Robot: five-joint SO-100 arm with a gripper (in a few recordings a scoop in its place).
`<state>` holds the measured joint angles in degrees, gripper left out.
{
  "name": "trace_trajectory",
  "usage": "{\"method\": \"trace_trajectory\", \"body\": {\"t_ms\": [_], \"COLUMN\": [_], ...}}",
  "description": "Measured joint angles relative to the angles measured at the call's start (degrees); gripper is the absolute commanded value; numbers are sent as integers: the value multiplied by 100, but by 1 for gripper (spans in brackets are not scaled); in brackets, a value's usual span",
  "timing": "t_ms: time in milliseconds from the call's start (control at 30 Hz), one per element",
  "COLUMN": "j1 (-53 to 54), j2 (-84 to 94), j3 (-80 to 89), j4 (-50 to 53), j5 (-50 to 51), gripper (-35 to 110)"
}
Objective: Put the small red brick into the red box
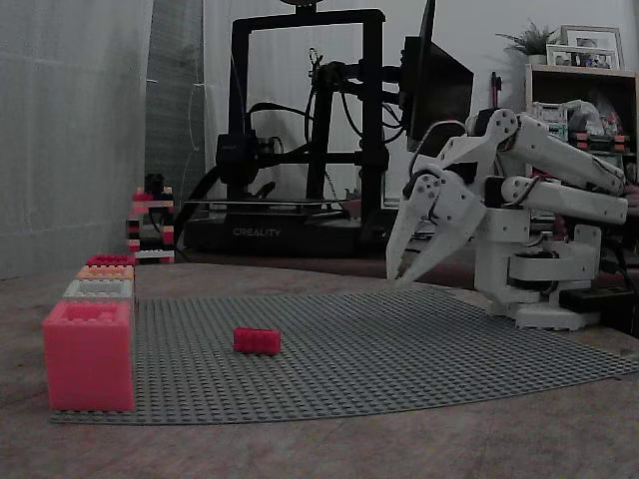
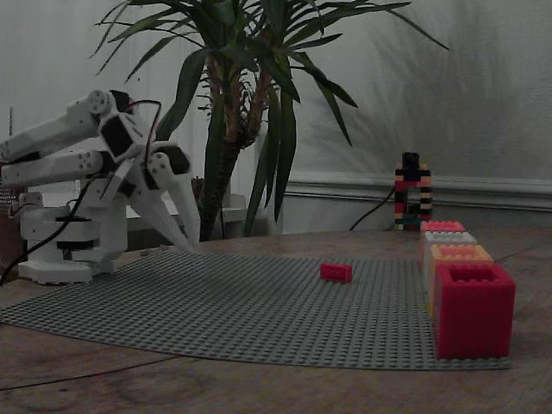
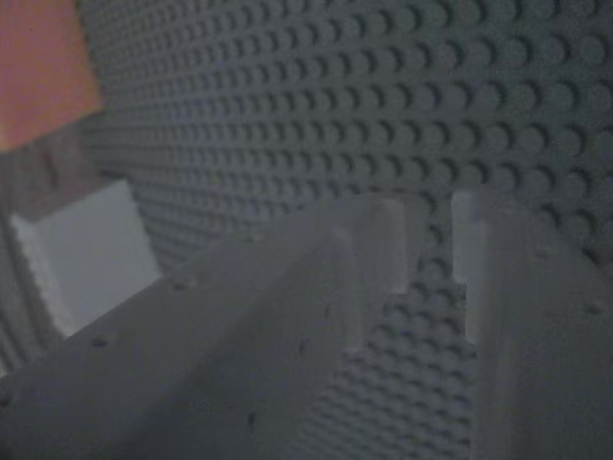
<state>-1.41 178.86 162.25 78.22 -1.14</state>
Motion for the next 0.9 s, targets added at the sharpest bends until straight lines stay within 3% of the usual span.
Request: {"method": "trace_trajectory", "body": {"t_ms": [167, 400, 700, 900], "j1": [0, -167, -923, -1230], "j2": [-2021, -4518, -7726, -9352], "j3": [-914, -2725, -5238, -6627], "j4": [-879, -1652, -1644, -1283], "j5": [-369, -1925, -3621, -4034], "gripper": [0, 0, 8, 16]}}
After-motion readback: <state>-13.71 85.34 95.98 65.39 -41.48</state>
